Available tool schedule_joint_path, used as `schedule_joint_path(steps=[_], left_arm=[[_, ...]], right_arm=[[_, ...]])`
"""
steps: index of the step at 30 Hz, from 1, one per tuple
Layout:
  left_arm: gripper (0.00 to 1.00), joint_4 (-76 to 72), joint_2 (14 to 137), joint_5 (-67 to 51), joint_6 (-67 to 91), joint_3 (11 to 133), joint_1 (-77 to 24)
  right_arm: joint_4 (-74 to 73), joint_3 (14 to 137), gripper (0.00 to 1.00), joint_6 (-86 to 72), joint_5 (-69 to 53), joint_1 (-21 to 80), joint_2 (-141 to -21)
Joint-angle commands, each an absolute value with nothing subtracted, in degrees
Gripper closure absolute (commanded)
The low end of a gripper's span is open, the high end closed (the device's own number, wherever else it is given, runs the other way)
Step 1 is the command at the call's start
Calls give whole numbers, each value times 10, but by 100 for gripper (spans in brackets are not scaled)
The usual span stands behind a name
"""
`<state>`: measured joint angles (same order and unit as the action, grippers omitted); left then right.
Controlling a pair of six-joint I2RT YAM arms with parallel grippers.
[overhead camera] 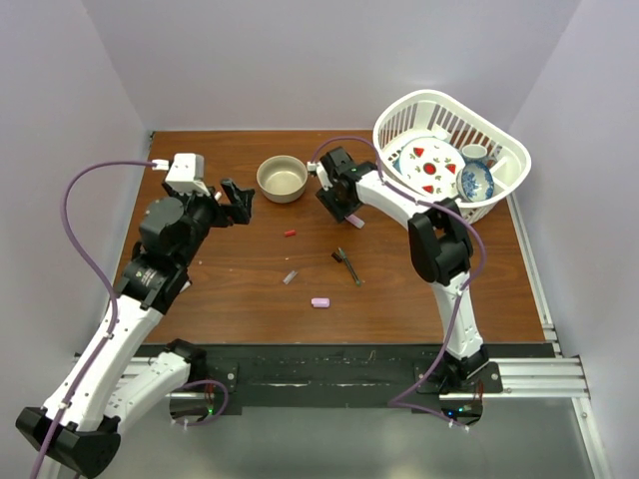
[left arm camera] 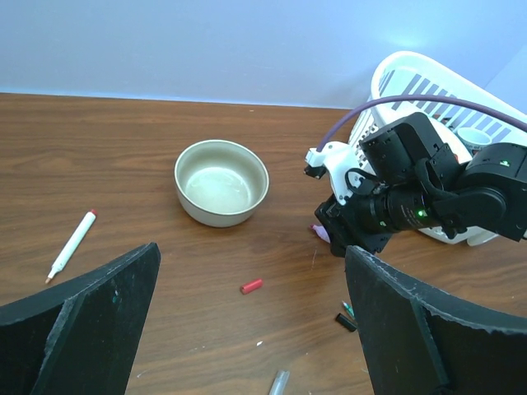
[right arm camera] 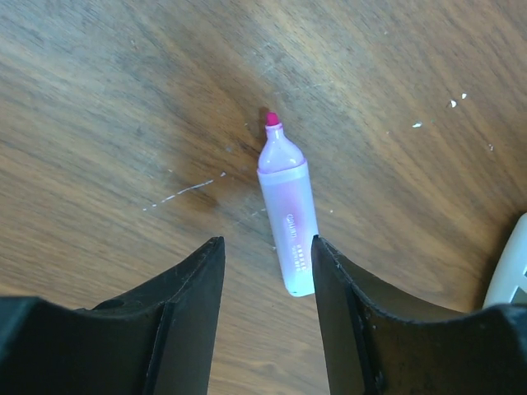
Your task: Insert the pens into the pen caps
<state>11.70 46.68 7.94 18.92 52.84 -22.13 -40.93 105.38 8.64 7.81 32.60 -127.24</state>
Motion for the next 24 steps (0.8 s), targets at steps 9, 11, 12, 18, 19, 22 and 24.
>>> schedule_joint_path(steps=[9,11,12,18,19,22,24], left_arm=[[1,101,469,52,185,531,-218],[2,104,472,55,185,532,-218],[2,105,473,56,186,533,-219],[9,99,445,-21,274,498,-218],[9,94,439,-32,291,489,-218],[11,77,453,-83,333,466,-218],[12,75,478,-91,355,462,-218]], right_arm=[[-410,1056,47,103,37,303,-1287],[-406,1051,50,100,36,304,-1287],[-405,1048,52,101,35,303,-1289],[-401,1023,73,90,25,305,-1278],[-397,1018,76,81,25,306,-1264],[-373,982,85,49,27,312,-1224],[-339,942,87,33,31,324,-1168]])
